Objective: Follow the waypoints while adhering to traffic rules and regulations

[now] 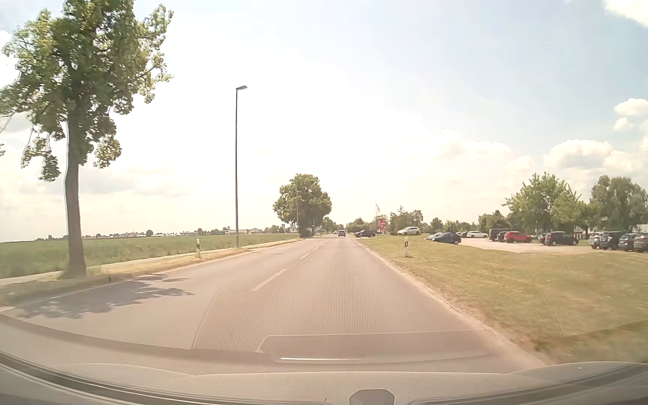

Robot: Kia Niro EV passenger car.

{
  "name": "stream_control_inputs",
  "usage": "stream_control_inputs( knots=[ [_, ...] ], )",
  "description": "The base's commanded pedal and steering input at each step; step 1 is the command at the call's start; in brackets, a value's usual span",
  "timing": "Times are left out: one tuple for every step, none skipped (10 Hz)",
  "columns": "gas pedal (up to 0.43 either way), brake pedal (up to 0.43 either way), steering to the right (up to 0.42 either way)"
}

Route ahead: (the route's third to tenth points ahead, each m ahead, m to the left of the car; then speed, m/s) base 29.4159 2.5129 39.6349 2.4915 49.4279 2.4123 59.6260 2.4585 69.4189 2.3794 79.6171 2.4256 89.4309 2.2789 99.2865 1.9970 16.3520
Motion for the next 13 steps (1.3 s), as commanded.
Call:
stream_control_inputs(
  knots=[
    [0.22, 0.0, -0.004],
    [0.209, 0.0, -0.004],
    [0.189, 0.0, -0.004],
    [0.177, 0.0, -0.004],
    [0.157, 0.0, -0.004],
    [0.157, 0.0, -0.003],
    [0.138, 0.0, -0.003],
    [0.13, 0.0, -0.003],
    [0.087, 0.0, -0.003],
    [0.067, 0.0, -0.002],
    [0.067, 0.0, -0.002],
    [0.067, 0.0, -0.002],
    [0.067, 0.0, -0.002]
  ],
)
